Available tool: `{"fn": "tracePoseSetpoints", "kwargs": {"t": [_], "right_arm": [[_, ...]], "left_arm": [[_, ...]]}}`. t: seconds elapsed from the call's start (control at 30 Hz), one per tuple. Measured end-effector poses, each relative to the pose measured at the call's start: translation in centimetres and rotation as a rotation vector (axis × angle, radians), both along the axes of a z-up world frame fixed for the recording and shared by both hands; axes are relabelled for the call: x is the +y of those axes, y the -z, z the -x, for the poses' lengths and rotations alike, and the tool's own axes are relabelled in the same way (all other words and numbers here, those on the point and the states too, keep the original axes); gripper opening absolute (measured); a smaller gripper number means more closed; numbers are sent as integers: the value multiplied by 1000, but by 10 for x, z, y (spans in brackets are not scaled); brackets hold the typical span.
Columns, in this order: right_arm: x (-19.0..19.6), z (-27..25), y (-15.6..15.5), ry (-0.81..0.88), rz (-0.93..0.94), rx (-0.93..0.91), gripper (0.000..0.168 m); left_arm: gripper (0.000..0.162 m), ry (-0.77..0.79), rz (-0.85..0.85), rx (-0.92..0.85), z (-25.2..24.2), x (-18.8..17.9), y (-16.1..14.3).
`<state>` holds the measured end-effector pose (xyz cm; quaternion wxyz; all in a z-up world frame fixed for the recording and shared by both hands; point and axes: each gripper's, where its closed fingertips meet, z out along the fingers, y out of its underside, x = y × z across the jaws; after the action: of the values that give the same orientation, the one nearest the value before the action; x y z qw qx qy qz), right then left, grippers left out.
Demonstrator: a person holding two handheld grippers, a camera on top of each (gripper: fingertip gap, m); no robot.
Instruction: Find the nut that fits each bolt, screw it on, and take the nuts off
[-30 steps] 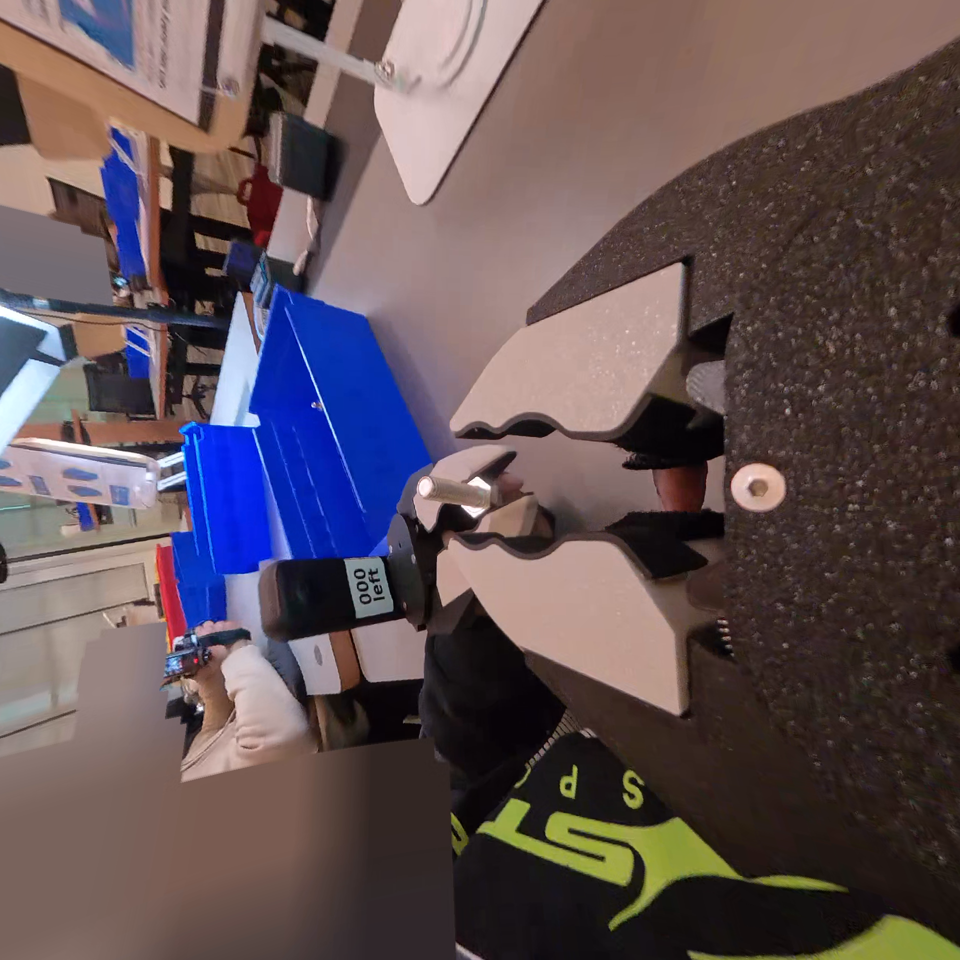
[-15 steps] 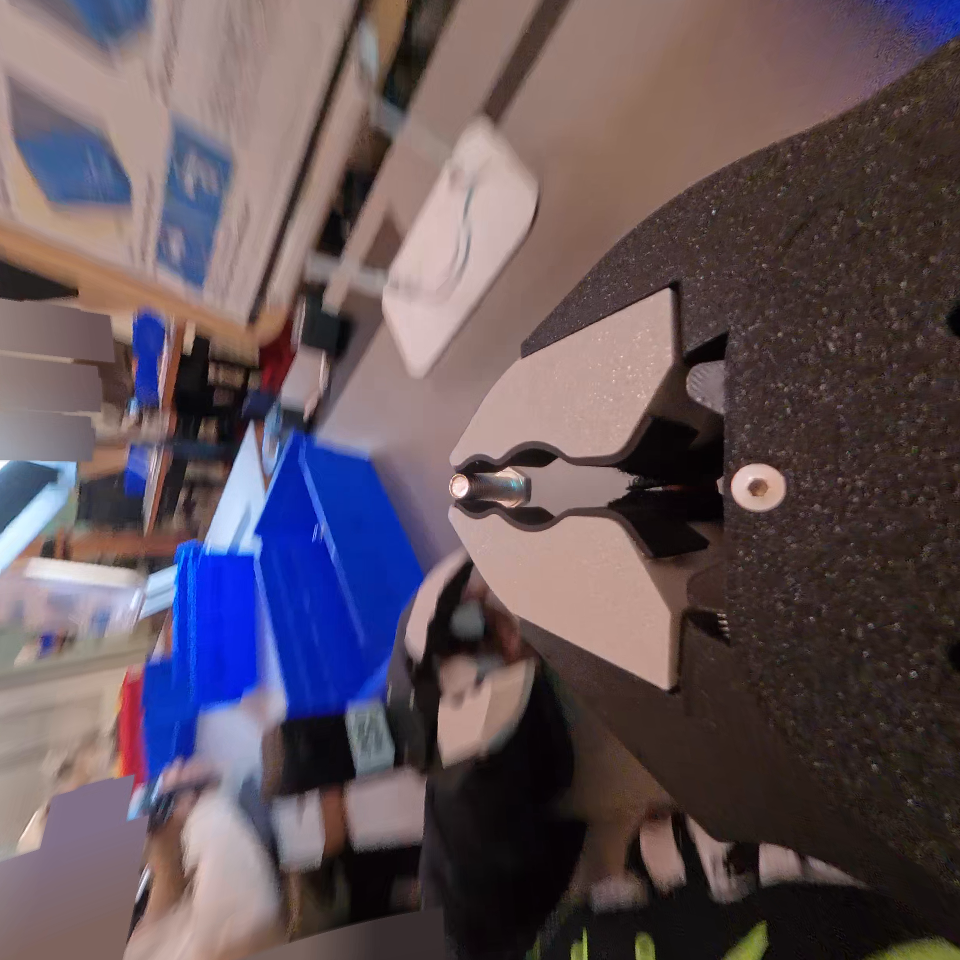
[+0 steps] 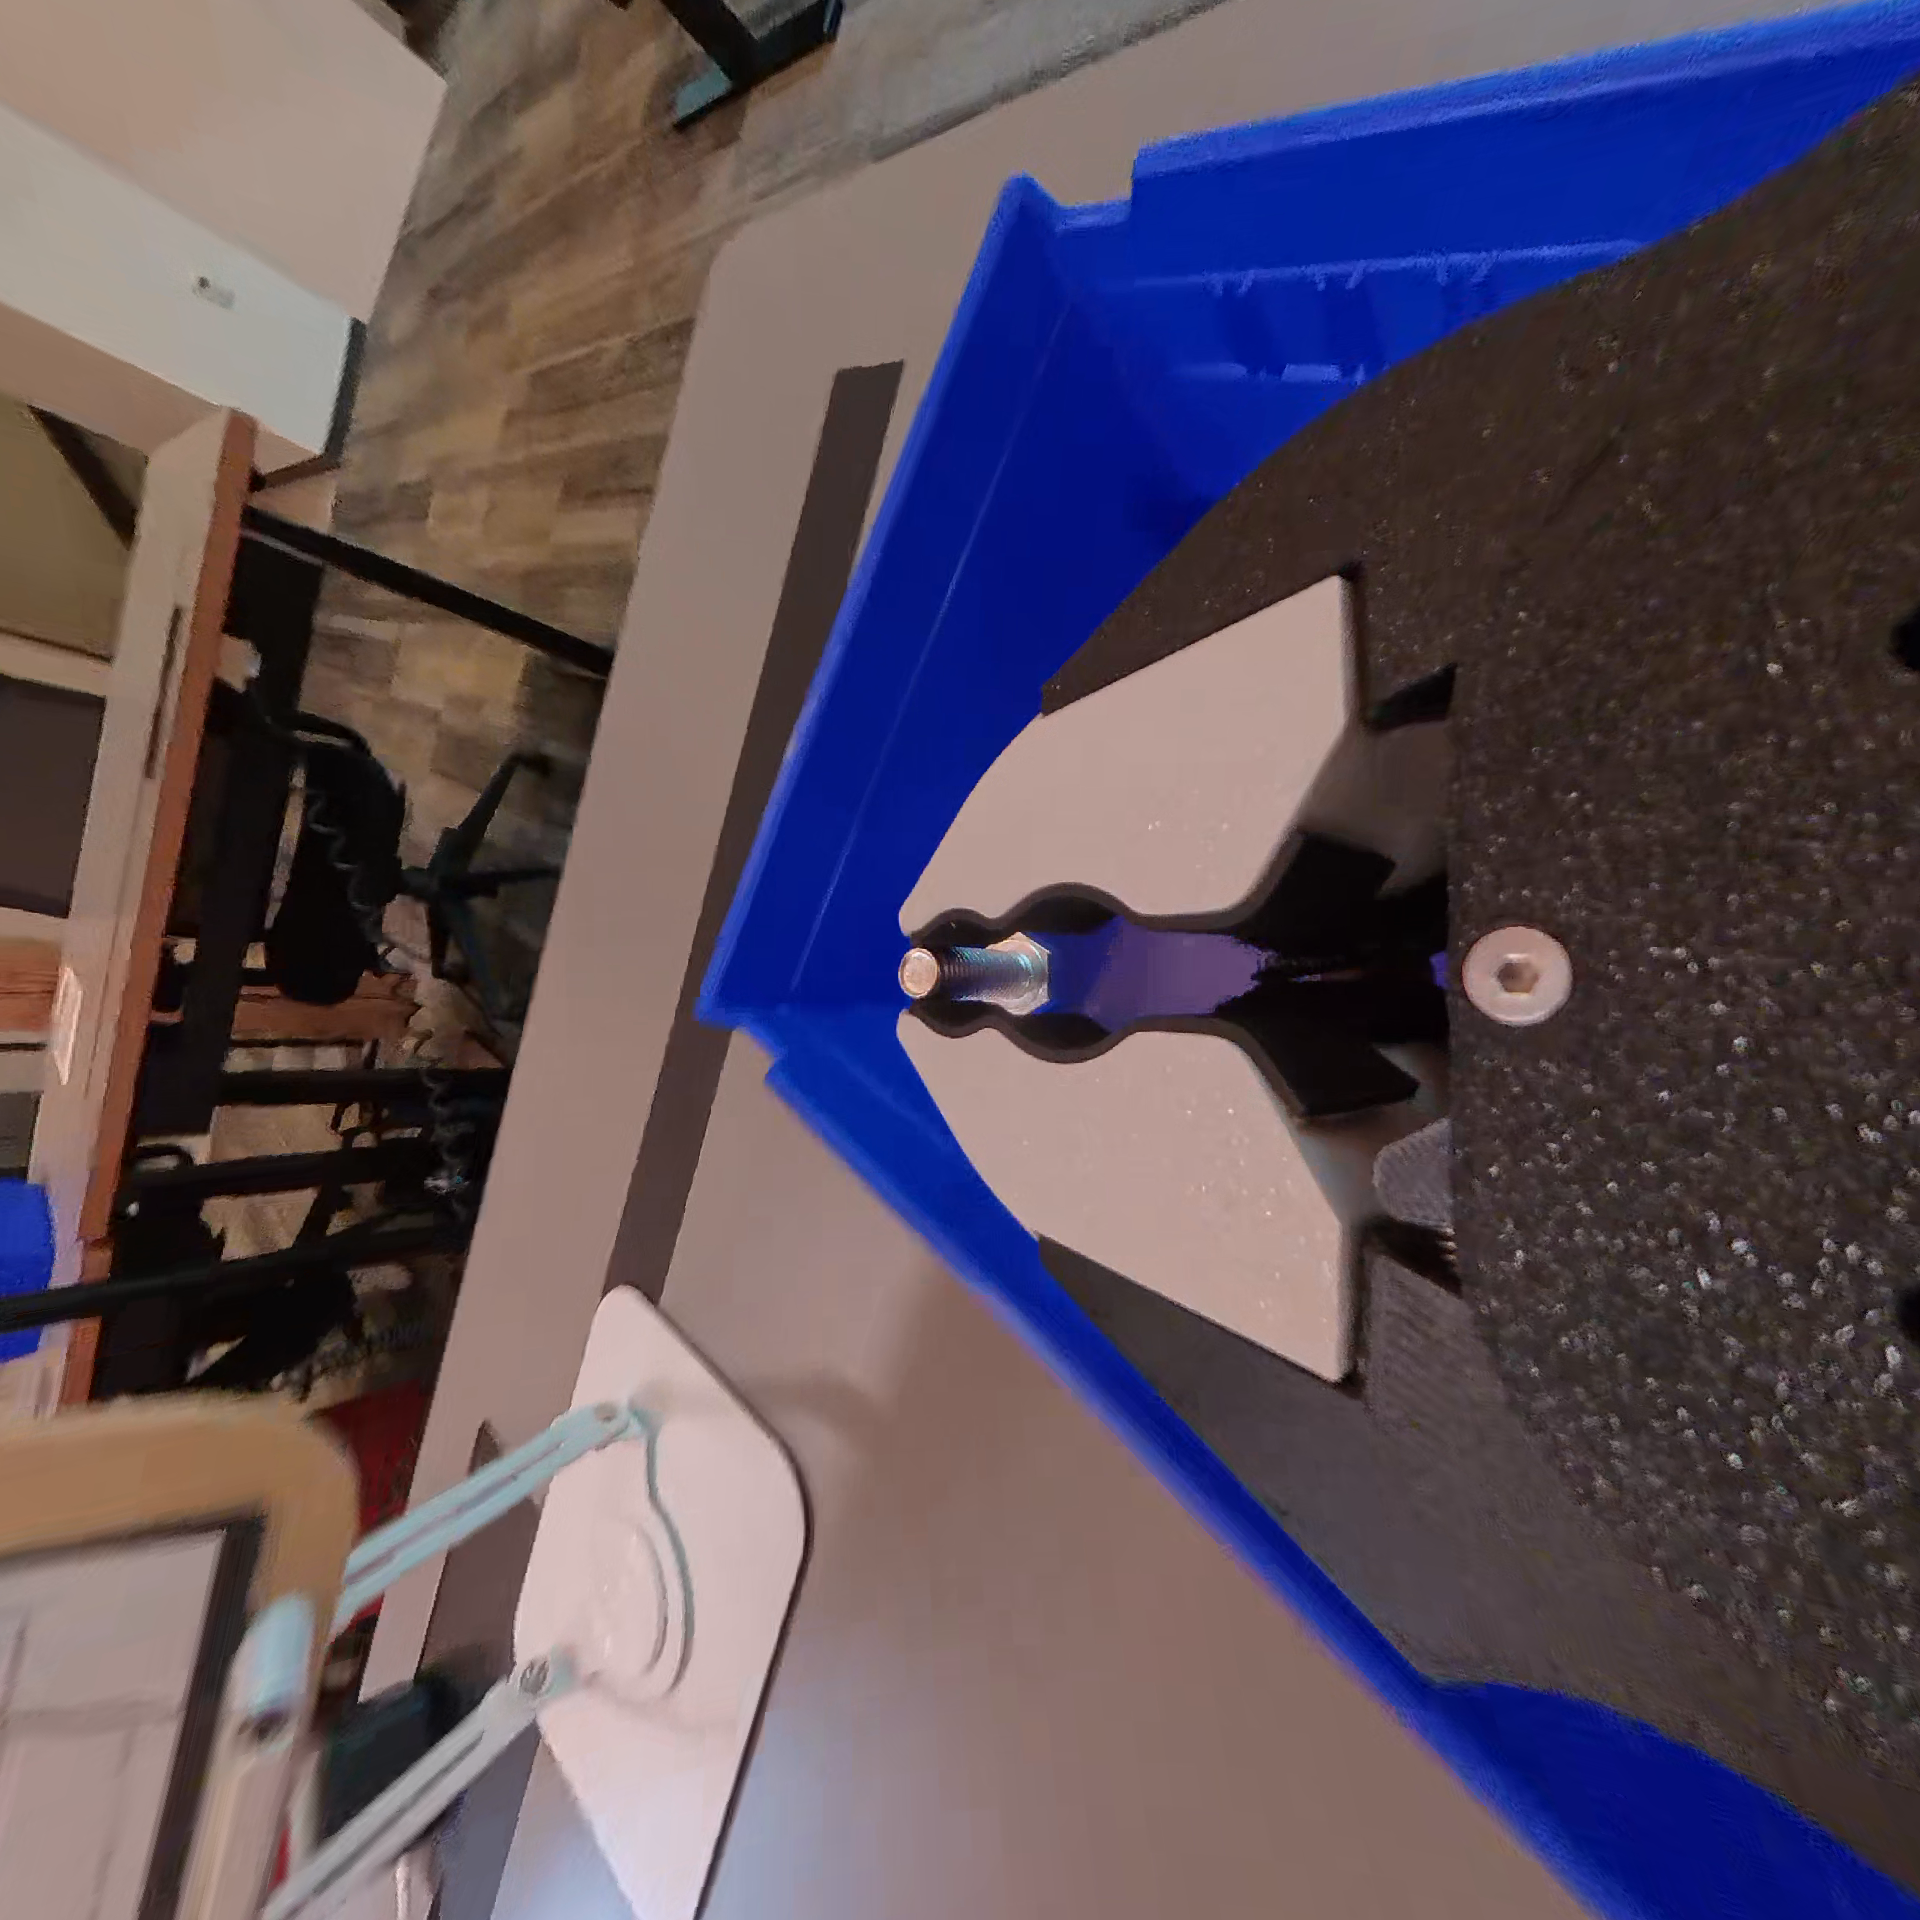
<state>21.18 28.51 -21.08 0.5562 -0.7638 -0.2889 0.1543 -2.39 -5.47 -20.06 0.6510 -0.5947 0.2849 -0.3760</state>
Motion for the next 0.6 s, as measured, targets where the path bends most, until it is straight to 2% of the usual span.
{"fn": "tracePoseSetpoints", "kwargs": {"t": [0.17, 0.6], "right_arm": [[26, -15, 52, 27, 144, -13, 10], [27, -20, 85, 56, 277, -37, 11]], "left_arm": [[58, -7, 0, 8, 1, 1, 1], [56, -10, -11, 32, -1, 1, 3]]}}
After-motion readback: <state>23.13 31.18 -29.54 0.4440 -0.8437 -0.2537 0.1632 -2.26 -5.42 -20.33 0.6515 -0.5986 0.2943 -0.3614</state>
